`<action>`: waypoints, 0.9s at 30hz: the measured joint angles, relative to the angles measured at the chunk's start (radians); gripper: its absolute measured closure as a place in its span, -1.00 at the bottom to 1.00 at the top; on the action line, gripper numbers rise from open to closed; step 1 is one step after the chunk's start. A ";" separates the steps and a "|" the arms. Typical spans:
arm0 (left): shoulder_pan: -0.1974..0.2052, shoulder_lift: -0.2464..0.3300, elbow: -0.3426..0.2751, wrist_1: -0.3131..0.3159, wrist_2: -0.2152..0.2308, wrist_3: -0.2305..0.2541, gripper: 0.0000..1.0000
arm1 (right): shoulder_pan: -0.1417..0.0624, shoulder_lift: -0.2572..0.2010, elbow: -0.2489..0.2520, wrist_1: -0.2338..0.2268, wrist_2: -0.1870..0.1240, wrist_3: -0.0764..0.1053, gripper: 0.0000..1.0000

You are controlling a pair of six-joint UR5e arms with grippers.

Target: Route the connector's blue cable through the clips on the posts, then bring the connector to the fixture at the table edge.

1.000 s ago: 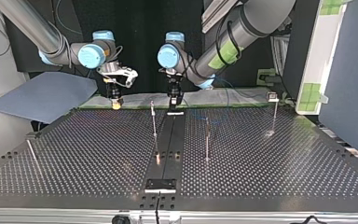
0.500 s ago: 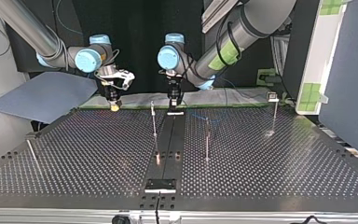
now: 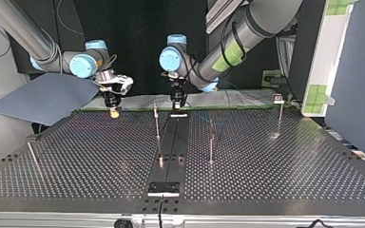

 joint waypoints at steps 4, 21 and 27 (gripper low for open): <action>-0.003 0.006 0.004 -0.002 0.000 0.001 1.00 | 0.000 0.000 -0.001 0.001 -0.001 -0.001 1.00; -0.049 0.022 0.005 -0.083 -0.033 0.002 1.00 | 0.000 -0.001 -0.005 0.040 -0.001 -0.013 1.00; -0.048 0.031 0.012 -0.083 -0.030 0.003 1.00 | -0.003 -0.002 -0.013 0.042 -0.001 -0.012 1.00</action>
